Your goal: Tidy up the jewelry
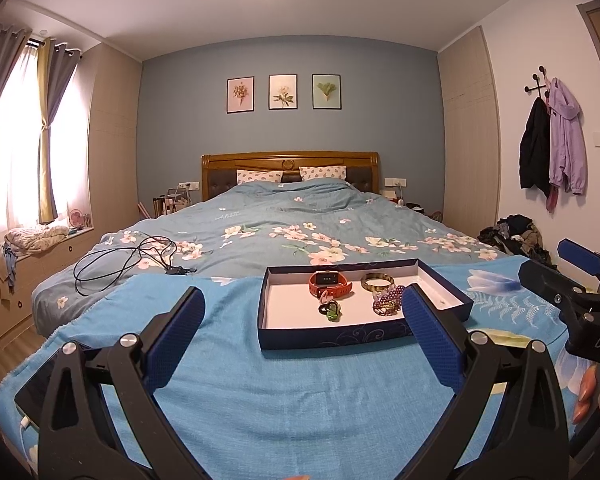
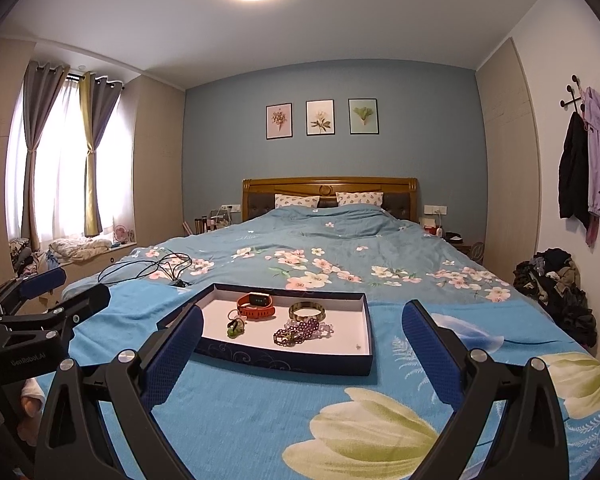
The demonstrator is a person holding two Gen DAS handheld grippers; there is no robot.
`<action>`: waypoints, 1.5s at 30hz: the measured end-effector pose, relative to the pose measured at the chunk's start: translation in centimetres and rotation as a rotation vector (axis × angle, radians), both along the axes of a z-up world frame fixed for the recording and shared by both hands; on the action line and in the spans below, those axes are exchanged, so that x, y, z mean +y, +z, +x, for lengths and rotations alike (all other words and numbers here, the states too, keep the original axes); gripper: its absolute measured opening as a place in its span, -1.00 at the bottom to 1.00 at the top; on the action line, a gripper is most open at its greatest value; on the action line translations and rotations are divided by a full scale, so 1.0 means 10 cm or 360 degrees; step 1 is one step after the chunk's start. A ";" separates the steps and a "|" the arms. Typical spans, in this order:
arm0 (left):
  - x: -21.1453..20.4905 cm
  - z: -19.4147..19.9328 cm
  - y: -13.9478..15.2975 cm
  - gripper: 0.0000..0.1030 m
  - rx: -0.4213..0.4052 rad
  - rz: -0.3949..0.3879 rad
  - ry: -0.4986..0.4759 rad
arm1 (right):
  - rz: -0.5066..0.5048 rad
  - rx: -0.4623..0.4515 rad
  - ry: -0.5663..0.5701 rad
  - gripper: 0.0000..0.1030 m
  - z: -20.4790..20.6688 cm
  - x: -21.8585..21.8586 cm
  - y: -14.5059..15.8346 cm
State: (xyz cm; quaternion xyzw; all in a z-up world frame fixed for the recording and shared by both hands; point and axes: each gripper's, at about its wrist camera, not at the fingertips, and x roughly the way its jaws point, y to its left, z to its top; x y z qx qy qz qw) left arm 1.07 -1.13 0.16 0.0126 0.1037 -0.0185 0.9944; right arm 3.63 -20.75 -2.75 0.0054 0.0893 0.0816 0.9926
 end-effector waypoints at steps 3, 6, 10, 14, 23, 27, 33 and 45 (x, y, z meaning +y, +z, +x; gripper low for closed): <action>0.01 0.01 0.01 0.89 -0.0004 -0.0004 0.0005 | 0.0005 -0.0014 -0.0004 0.87 -0.01 0.00 0.00; 0.01 0.03 0.00 0.89 -0.0002 -0.0012 0.0004 | 0.0004 -0.0010 -0.0004 0.87 0.00 0.00 0.00; 0.00 0.03 -0.01 0.89 -0.0005 -0.0013 0.0006 | 0.0005 -0.0011 -0.0006 0.87 0.00 0.01 0.00; 0.00 0.04 -0.01 0.89 -0.0004 -0.0017 0.0004 | 0.0009 -0.0009 -0.0004 0.87 0.01 0.01 0.00; 0.01 0.03 0.01 0.89 -0.0020 -0.0024 0.0015 | 0.0006 -0.0003 -0.0003 0.87 0.02 0.02 0.00; -0.01 0.04 0.02 0.89 -0.0028 -0.0018 0.0021 | 0.0006 0.0001 -0.0003 0.87 0.02 0.03 0.00; -0.01 0.04 0.02 0.89 -0.0052 -0.0008 0.0032 | 0.0013 0.0013 -0.0014 0.87 0.03 0.03 -0.01; -0.04 0.05 -0.01 0.89 -0.0068 0.0010 0.0049 | 0.0021 0.0029 -0.0017 0.87 0.04 0.03 -0.03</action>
